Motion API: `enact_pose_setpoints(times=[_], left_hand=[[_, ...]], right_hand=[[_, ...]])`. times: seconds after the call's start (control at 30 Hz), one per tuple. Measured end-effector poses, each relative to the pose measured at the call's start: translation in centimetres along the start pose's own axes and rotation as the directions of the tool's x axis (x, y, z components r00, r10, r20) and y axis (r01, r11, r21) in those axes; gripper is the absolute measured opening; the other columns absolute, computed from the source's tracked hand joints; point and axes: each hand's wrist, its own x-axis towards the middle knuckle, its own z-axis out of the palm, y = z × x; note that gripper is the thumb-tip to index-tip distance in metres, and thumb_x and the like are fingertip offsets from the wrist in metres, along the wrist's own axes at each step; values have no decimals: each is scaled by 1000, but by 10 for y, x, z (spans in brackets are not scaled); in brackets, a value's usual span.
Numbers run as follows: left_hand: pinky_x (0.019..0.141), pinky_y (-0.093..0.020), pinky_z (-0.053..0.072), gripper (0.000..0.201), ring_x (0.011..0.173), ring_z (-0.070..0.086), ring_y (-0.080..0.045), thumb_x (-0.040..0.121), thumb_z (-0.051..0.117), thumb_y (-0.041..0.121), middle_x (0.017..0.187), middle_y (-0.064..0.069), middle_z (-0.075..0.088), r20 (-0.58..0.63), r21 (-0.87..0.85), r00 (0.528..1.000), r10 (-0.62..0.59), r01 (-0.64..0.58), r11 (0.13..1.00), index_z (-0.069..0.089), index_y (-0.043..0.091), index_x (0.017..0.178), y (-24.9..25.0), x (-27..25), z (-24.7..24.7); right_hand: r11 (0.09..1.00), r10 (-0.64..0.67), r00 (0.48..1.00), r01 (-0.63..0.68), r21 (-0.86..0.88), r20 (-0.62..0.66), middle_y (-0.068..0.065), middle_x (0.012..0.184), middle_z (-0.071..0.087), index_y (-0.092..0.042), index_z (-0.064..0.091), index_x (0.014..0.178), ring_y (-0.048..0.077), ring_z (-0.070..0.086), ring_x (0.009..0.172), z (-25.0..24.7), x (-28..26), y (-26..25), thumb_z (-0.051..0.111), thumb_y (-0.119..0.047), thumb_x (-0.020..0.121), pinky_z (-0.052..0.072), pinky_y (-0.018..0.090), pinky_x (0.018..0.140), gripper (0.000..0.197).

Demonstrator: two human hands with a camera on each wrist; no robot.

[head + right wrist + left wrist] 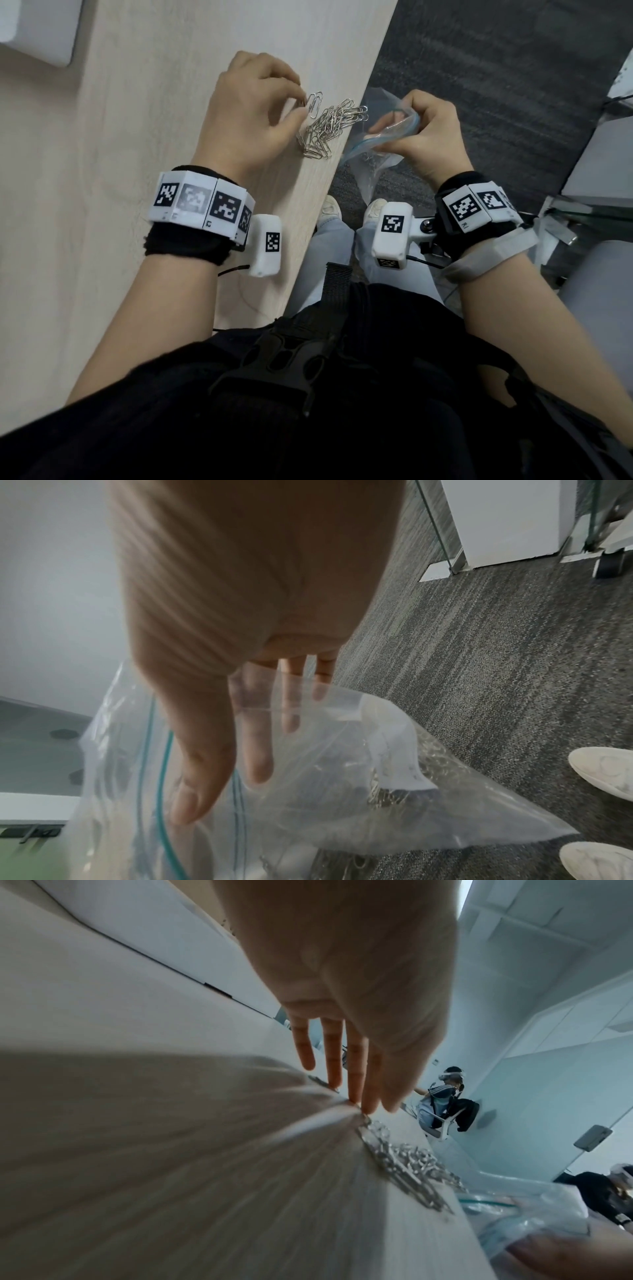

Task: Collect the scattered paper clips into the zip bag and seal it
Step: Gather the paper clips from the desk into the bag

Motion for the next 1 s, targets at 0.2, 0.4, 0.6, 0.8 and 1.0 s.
enact_pose_setpoints(times=[0.2, 0.4, 0.6, 0.8, 1.0], left_hand=[[106, -34, 31, 106, 121, 30, -28, 43, 76, 65, 139, 0, 35, 224, 9, 959, -174, 176, 984, 42, 29, 137, 2, -4, -12], [98, -31, 39, 79, 113, 40, -24, 54, 85, 39, 132, -6, 41, 223, -64, 966, -128, 146, 987, 55, 22, 125, 12, 1, -4], [84, -34, 49, 60, 89, 47, -12, 65, 83, 26, 121, -7, 49, 235, -127, 971, -52, 83, 988, 61, 19, 120, 22, 9, 11], [81, -29, 46, 39, 89, 46, -11, 74, 76, 20, 111, -8, 55, 238, -104, 971, 0, 26, 994, 67, 19, 112, 29, 12, 22], [85, -34, 41, 34, 104, 52, -26, 78, 70, 17, 109, -11, 58, 228, -39, 973, 43, -35, 999, 66, 17, 112, 39, 13, 30]], right_hand=[[1000, -1, 1000, 1, -8, 3, 9, 81, 70, -27, 51, 67, 19, 68, 76, 0, -1, -1, 85, -7, 62, 56, 31, 71, 40], [1000, -8, 1000, 8, -5, -4, 8, 81, 70, -30, 51, 66, 25, 68, 79, 2, -4, -2, 87, -17, 59, 57, 40, 75, 38], [1000, -15, 1000, 15, -11, -4, 15, 83, 70, -29, 51, 67, 27, 68, 78, 3, -5, -2, 87, -23, 58, 56, 42, 76, 37], [1000, -14, 1000, 14, 2, 9, -1, 76, 66, -24, 53, 68, 1, 62, 66, 2, -4, 0, 87, -12, 60, 49, 17, 65, 37], [1000, -17, 1000, 17, -6, 2, 3, 77, 67, -28, 52, 66, 13, 62, 71, 0, -3, 1, 85, -11, 60, 51, 26, 68, 38]])
